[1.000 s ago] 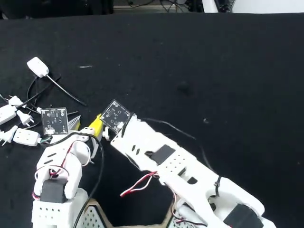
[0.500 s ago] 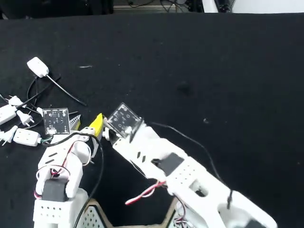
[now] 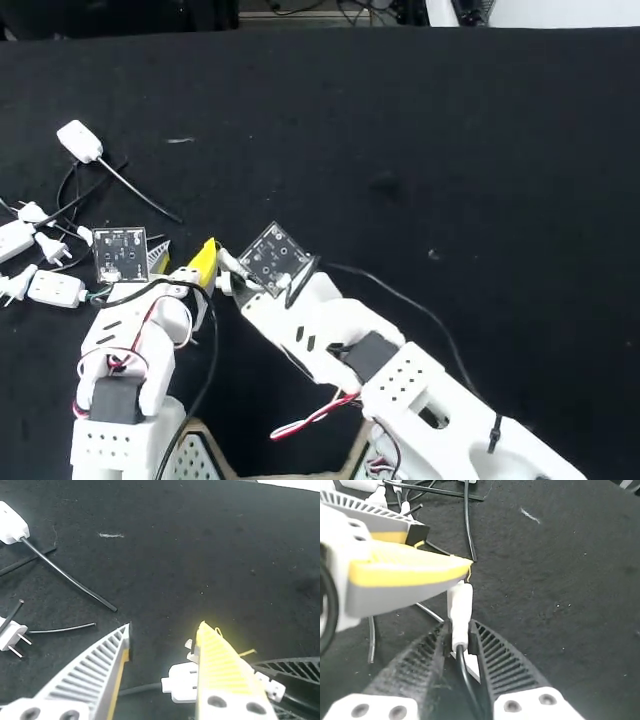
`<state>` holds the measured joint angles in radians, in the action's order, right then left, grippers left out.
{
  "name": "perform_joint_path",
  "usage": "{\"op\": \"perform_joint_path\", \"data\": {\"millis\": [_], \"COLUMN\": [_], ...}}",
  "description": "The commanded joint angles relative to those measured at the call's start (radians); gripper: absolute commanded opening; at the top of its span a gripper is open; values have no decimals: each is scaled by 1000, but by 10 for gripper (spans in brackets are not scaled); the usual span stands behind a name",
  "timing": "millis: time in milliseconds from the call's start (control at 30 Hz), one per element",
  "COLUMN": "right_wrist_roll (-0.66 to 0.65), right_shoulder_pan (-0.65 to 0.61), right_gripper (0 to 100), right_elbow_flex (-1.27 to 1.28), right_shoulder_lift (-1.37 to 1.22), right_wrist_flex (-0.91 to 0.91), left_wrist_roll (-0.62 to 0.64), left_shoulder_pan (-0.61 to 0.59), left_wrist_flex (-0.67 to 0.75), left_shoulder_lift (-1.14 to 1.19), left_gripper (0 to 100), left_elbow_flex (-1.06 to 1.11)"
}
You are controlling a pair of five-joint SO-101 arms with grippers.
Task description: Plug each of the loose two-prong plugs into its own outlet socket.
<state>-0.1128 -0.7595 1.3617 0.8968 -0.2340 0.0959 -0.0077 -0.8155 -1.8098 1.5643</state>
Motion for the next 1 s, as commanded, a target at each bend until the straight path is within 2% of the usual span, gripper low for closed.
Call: {"op": "perform_joint_path", "data": {"millis": [0, 533, 700, 967], "right_wrist_roll": [37, 37, 37, 37], "right_shoulder_pan": [-14, -9, -8, -8], "right_gripper": [11, 11, 11, 11], "right_elbow_flex": [-18, -19, -19, -19], "right_shoulder_lift": [42, 47, 47, 47], "right_wrist_flex": [5, 5, 5, 5], "left_wrist_roll": [-17, -18, -20, -20], "left_shoulder_pan": [15, 16, 81, 81], "left_wrist_flex": [12, 11, 8, 8], "left_shoulder_lift": [5, 6, 6, 6], "left_gripper": [220, 220, 220, 220], "left_elbow_flex": [7, 21, 27, 27]}}
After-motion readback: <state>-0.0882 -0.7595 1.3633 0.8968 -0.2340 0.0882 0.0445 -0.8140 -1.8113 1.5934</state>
